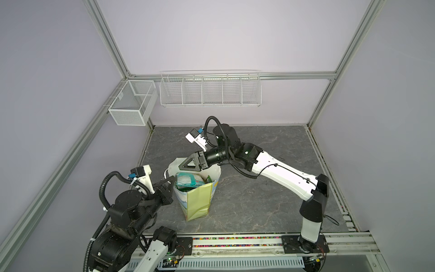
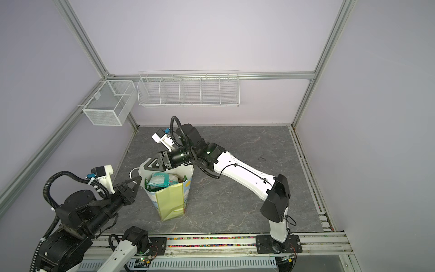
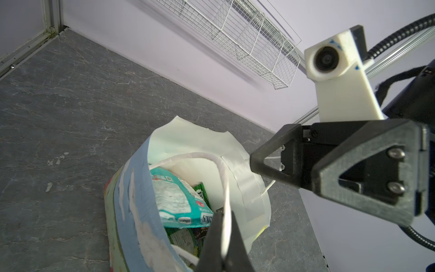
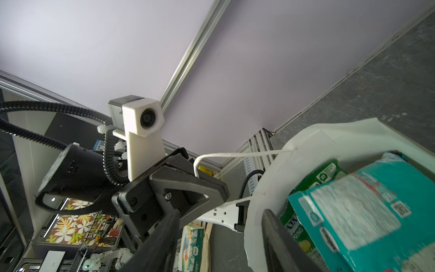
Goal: Place the snacks into the paper bag
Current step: Place the snack in the paper bag.
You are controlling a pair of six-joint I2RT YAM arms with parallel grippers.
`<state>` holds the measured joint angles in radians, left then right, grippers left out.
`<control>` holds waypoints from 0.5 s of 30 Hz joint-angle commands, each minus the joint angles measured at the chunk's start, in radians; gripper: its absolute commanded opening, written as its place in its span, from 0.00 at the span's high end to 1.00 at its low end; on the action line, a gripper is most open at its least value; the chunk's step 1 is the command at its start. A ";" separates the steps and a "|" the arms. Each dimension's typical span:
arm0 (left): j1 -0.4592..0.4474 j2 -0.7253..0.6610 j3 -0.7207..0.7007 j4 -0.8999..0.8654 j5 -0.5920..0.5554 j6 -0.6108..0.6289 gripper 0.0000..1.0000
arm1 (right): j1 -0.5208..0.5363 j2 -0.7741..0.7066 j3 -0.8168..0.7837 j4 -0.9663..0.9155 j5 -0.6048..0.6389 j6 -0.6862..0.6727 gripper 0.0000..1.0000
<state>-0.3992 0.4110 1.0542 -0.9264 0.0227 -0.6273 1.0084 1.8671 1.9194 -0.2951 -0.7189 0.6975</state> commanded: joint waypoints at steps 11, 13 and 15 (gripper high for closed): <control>0.004 0.009 0.006 0.012 0.003 0.005 1.00 | -0.044 -0.160 -0.047 -0.128 0.110 -0.133 0.33; 0.005 0.012 0.003 0.017 0.003 0.006 1.00 | -0.053 -0.177 -0.064 -0.136 0.124 -0.140 0.33; 0.004 0.014 0.003 0.018 0.004 0.006 1.00 | -0.065 -0.199 -0.089 -0.138 0.141 -0.145 0.33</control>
<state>-0.3992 0.4194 1.0542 -0.9249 0.0231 -0.6273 0.9581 1.7069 1.8698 -0.4038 -0.6155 0.5873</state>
